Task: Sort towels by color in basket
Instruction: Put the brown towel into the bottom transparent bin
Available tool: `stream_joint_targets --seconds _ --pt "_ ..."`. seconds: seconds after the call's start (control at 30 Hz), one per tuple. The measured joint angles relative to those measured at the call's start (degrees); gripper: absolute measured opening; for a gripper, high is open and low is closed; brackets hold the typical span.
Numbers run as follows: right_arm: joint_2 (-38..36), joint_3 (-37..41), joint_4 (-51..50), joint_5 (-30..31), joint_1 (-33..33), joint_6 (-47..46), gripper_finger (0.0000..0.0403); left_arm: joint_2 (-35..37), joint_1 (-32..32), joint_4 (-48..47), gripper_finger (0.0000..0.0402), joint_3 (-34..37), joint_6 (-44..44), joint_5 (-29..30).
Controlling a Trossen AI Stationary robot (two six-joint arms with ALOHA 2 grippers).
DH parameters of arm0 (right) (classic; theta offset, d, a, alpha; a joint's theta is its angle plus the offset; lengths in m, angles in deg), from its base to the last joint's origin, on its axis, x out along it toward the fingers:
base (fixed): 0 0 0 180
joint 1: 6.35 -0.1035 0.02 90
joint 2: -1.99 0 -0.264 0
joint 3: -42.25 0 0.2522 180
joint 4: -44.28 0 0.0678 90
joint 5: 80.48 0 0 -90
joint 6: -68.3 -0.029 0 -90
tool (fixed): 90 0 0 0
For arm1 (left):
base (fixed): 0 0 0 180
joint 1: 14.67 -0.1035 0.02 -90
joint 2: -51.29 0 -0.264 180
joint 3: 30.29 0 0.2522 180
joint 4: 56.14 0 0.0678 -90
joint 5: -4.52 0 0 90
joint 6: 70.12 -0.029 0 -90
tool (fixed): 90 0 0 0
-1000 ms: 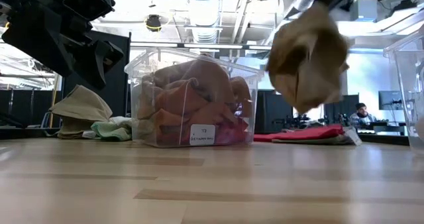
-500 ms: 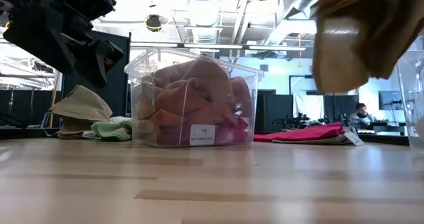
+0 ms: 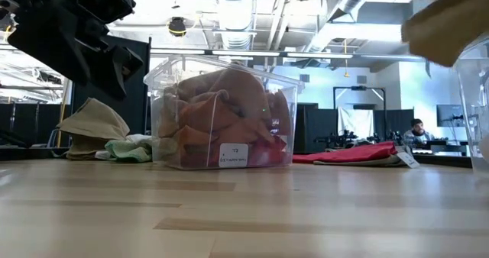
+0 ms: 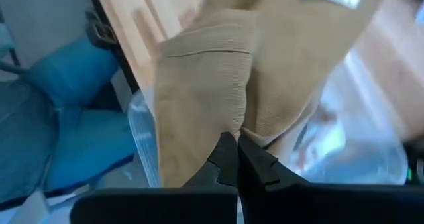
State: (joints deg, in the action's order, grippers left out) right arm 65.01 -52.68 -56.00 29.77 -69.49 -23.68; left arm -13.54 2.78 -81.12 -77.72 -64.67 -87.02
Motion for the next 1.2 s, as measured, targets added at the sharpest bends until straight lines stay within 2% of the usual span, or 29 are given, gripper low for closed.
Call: stream_joint_targets --seconds 0.1,0.27,0.53,0.93,1.2 --pt "2.6 0.0 -0.4 -2.3 -1.5 -3.7 0.0017 0.0 0.0 0.5 0.0199 0.0 -0.1 0.7" --pt "7.3 0.0 -0.2 -4.1 -1.1 -3.7 0.0017 0.0 0.0 2.0 0.0199 0.0 -1.1 1.0" --pt "13.9 1.9 1.6 -12.6 3.8 0.4 0.0017 0.0 -0.2 1.7 0.0199 0.0 -0.6 1.0" --pt "15.9 19.5 17.4 -24.2 14.0 11.1 0.0019 0.0 -0.2 0.3 0.0199 0.0 -0.1 0.9" --pt "15.5 32.6 31.1 -32.3 17.8 12.9 0.0022 0.0 -0.2 -1.2 0.0199 0.0 0.0 0.8"
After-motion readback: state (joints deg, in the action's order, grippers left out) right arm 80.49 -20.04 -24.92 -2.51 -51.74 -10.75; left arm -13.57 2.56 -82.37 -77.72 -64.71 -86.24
